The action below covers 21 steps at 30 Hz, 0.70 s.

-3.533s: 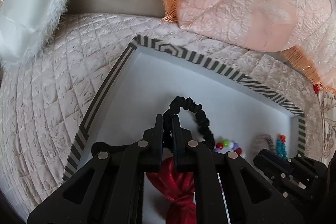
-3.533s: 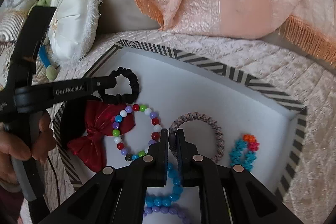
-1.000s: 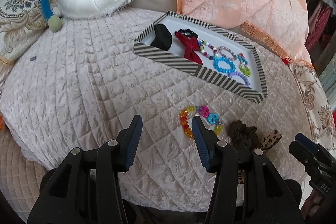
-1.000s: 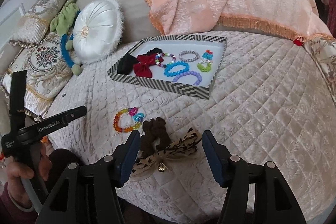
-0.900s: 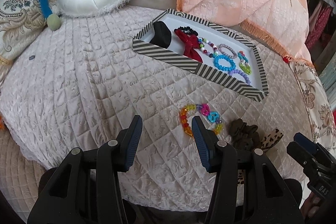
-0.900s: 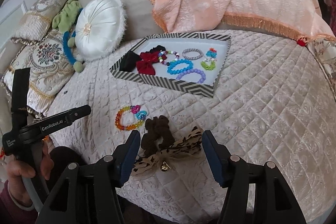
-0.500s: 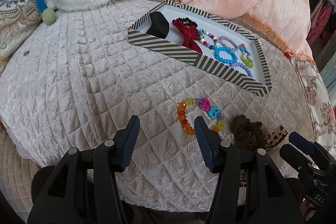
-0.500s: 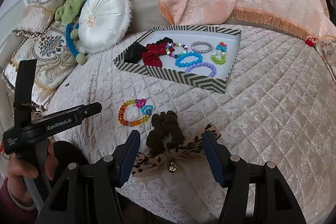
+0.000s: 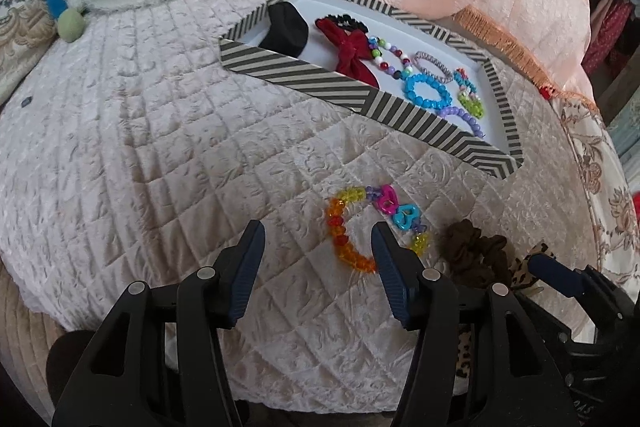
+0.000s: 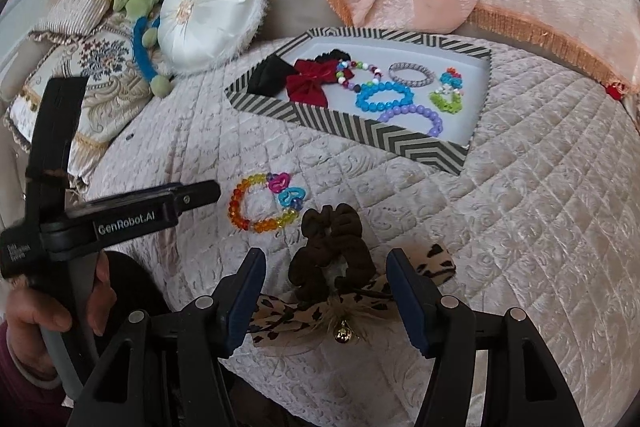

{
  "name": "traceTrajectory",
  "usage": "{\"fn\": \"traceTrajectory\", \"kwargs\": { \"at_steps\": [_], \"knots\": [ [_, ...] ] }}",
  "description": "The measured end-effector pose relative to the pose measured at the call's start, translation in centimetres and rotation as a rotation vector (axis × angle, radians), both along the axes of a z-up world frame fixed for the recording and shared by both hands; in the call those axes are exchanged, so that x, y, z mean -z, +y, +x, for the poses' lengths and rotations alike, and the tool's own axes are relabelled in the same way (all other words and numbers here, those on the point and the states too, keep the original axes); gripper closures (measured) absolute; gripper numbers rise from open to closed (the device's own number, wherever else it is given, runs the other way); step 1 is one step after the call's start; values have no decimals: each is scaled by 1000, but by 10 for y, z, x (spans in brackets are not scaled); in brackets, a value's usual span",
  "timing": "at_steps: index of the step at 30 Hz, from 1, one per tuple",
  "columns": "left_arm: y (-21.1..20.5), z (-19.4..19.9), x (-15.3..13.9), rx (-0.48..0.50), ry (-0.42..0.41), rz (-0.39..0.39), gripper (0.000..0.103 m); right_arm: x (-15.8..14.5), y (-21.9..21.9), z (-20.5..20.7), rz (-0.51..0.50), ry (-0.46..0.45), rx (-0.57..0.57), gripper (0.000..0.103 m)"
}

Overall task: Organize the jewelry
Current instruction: 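Move both grippers back to the orange bracelet and brown scrunchie, then grasp the orange bead bracelet with the left gripper while the right grasps the brown leopard-bow scrunchie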

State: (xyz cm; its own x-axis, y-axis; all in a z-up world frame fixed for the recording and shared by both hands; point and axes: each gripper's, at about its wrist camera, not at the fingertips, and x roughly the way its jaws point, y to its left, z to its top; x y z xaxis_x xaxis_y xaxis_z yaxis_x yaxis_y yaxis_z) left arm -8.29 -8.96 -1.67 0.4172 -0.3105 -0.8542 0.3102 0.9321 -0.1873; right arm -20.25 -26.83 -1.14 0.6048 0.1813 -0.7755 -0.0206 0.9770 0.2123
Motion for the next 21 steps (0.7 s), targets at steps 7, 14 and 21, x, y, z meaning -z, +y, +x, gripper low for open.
{"fn": "traceTrajectory", "kwargs": {
  "at_steps": [7, 14, 21],
  "knots": [
    [-15, 12, 20, 22, 48, 39, 48, 11, -2, 15, 0, 24, -17, 42],
    [-23, 15, 26, 33, 17, 76, 48, 27, 0, 26, 10, 41, -44, 43],
    [-19, 15, 24, 41, 11, 50, 94, 35, -2, 24, 1, 41, -38, 80]
  ]
}}
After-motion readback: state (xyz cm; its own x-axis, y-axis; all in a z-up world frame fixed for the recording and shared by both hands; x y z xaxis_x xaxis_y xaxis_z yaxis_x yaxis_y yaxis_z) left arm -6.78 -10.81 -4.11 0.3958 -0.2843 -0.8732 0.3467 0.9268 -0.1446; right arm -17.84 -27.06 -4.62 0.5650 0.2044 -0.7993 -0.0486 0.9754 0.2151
